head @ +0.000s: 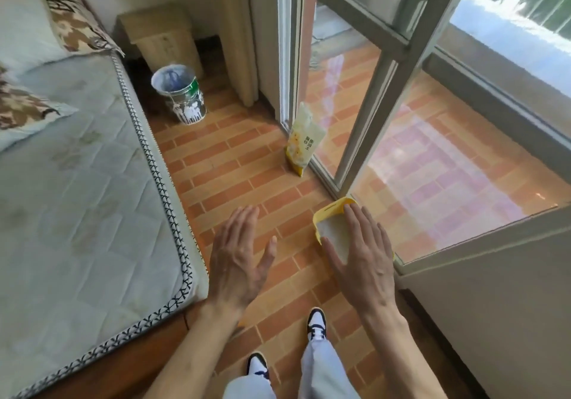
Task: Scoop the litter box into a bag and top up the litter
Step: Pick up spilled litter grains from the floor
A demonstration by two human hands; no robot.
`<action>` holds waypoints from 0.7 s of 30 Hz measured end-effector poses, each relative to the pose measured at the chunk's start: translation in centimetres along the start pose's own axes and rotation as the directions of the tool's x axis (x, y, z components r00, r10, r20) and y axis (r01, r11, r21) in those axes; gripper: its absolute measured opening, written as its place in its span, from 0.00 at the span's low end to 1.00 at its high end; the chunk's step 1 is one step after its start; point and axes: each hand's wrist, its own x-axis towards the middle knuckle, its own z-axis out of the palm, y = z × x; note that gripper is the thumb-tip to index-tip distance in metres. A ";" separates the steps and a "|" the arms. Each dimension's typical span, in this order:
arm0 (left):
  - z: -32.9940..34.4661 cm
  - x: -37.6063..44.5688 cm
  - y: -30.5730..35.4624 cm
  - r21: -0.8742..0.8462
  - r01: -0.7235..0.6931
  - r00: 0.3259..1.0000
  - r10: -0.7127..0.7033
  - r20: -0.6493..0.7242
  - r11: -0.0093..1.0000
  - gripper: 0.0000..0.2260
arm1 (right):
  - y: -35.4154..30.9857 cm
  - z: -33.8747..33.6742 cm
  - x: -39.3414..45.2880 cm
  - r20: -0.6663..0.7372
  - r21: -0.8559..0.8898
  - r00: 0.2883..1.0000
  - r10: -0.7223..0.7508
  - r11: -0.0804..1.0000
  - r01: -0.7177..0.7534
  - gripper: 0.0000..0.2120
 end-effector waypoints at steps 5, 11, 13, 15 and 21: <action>2.3 1.2 -0.9 0.010 0.069 0.997 -0.068 -0.047 0.998 0.27 | 2.4 2.6 3.2 0.076 0.019 0.994 -0.076 0.997 0.075 0.34; 7.0 1.7 -3.0 -0.010 0.151 0.985 -0.152 -0.077 0.988 0.26 | 5.7 7.4 6.2 0.129 0.067 0.985 -0.118 0.992 0.110 0.33; 9.1 1.7 -4.1 -0.041 0.168 0.981 -0.171 -0.093 0.985 0.26 | 6.2 9.7 6.8 0.142 0.075 0.980 -0.136 0.989 0.127 0.34; 11.9 1.6 -5.8 -0.065 0.173 0.978 -0.179 -0.108 0.983 0.26 | 6.9 12.7 7.2 0.147 0.081 0.976 -0.161 0.985 0.150 0.33; 24.3 1.2 -12.8 -0.065 0.150 0.981 -0.157 -0.110 0.986 0.25 | 10.8 25.5 7.9 0.119 0.077 0.972 -0.202 0.978 0.194 0.32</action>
